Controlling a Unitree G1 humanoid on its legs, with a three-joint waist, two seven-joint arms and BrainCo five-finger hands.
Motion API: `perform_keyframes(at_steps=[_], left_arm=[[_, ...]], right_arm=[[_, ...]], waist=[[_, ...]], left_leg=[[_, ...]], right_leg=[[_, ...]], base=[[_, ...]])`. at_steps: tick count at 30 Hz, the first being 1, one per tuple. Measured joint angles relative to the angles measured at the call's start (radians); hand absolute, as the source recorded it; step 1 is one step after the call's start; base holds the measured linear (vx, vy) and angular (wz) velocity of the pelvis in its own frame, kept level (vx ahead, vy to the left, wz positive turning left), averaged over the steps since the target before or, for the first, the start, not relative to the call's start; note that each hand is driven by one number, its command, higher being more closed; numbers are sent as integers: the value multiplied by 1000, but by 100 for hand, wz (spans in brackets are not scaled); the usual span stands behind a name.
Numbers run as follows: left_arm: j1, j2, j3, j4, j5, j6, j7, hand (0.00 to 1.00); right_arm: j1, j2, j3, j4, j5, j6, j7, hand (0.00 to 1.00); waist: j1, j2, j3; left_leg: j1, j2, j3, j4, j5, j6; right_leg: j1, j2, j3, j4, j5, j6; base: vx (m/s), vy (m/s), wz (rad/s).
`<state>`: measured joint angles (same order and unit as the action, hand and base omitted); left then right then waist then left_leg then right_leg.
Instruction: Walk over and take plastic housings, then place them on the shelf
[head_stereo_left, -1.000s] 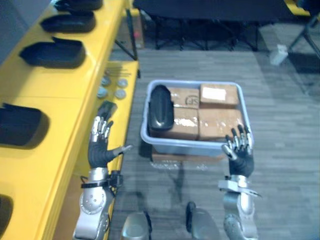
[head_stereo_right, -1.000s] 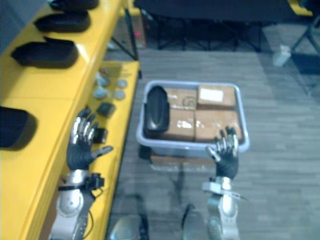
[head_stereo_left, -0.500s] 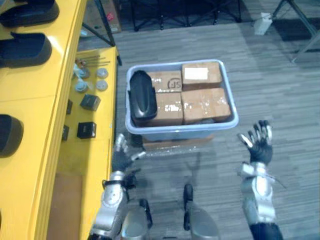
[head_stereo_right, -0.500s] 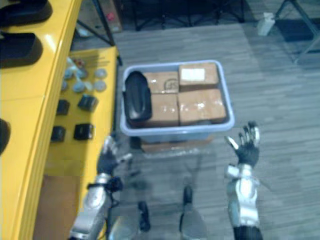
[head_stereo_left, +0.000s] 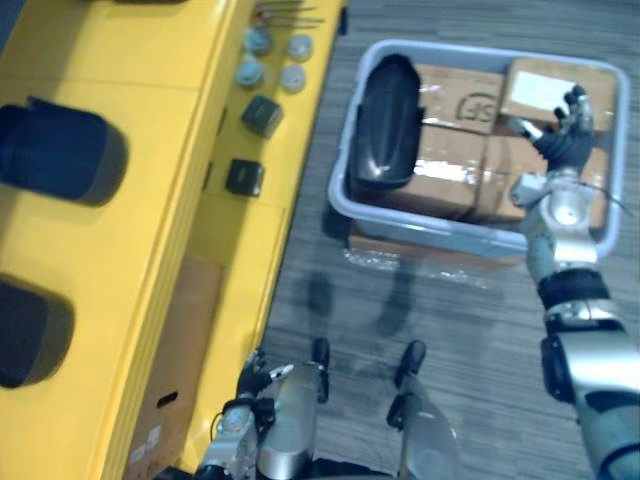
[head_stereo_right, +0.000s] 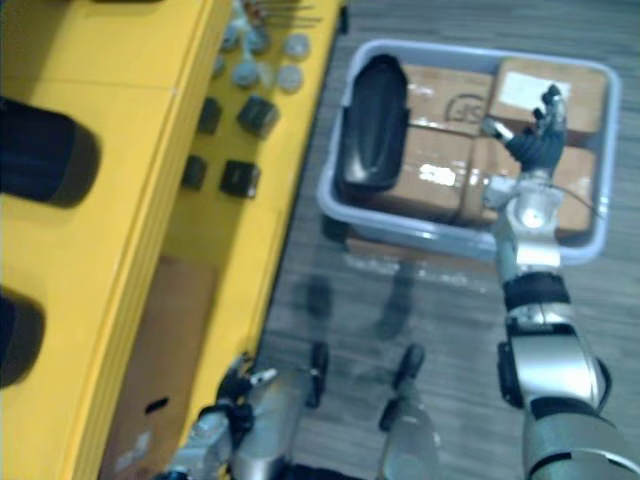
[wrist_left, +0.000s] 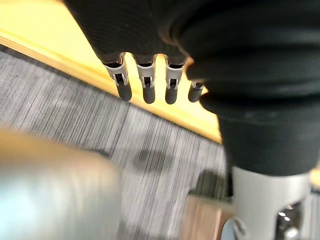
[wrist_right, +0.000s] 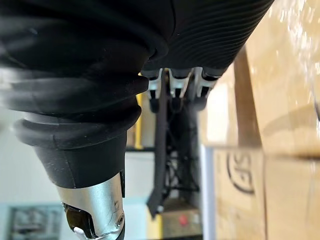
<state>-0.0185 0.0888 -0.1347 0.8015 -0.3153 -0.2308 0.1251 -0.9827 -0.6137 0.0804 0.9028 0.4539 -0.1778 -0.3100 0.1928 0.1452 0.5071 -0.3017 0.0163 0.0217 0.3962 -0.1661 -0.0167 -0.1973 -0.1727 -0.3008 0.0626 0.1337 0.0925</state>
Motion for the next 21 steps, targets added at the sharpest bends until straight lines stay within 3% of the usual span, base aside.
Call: perform_keyframes(at_steps=[5, 14, 18, 21], left_arm=[[24, 11, 12, 102, -4, -12, -27, 0], [77, 0, -10, 163, -135, -30, -99, 0], [78, -14, -46, 164, -156, -57, -111, 0], [79, -19, -73, 172, -177, -62, -111, 0]], right_arm=[[-67, -34, 20, 26, -35, 59, -40, 0], [-112, -87, 20, 97, -85, 197, -90, 0], [-123, -136, 24, 132, -99, 272, -123, 0], [-128, -155, 71, 147, -121, 299, -115, 0]], waist=[[20, 23, 10], [47, 42, 7], [70, 82, -20], [78, 105, -36]], left_leg=[[-47, -21, -17, 37, -3, 13], [-87, -33, -36, 59, 2, 18], [-111, -36, -42, 60, 4, 18], [-122, -38, -44, 58, 7, 17]], right_leg=[[-46, -32, -19, 64, -24, 5], [-84, -54, -35, 117, -49, 1], [-108, -56, -42, 125, -54, 0], [-128, -66, -43, 146, -60, 5]], base=[[-72, 94, 17], [-39, 49, 7], [-2, 22, 5], [9, 18, 3]])
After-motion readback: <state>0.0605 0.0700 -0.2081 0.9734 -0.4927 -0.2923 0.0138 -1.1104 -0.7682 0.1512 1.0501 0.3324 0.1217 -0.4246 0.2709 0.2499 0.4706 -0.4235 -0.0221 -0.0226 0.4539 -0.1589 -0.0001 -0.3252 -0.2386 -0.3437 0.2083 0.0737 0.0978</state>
